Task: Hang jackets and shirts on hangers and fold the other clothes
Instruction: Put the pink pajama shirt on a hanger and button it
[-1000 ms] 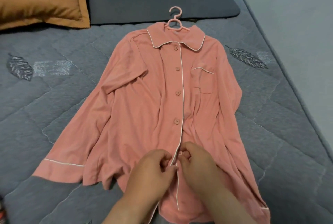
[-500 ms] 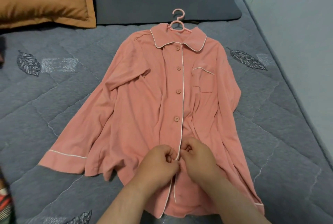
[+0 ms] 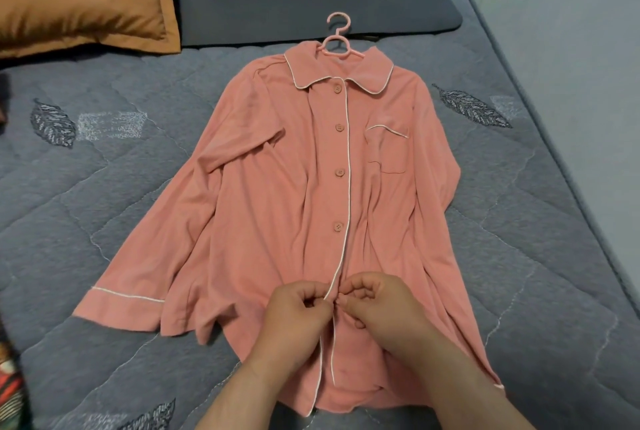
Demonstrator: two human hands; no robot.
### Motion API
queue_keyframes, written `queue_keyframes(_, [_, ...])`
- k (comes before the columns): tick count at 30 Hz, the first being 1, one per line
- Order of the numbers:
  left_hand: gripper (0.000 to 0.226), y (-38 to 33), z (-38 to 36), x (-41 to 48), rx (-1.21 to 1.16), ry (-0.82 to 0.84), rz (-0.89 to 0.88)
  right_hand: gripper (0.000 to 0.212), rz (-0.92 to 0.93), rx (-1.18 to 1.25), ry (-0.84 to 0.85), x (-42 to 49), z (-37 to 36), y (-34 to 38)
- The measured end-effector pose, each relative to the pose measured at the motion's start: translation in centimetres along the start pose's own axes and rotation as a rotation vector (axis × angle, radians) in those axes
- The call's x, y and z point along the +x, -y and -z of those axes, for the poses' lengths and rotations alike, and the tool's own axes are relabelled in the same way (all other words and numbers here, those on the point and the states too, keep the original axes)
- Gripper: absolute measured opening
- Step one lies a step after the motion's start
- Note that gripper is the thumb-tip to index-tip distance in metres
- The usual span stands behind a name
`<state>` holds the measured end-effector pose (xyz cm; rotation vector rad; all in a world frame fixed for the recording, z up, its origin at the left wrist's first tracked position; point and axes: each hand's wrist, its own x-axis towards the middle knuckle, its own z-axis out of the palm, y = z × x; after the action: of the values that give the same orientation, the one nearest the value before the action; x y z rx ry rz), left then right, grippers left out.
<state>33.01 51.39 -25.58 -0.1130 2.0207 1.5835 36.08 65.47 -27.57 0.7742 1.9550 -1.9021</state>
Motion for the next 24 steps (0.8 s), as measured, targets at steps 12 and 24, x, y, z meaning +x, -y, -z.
queue_keyframes(12, [0.015,-0.1,0.0,1.1,-0.071,0.015,0.216,0.015,-0.069,0.097,0.02,0.2,0.4,0.3])
queue_keyframes(24, [0.02,-0.8,0.5,2.4,-0.135,0.089,0.431,0.015,-0.088,0.025,-0.146,0.4,-0.4,0.2])
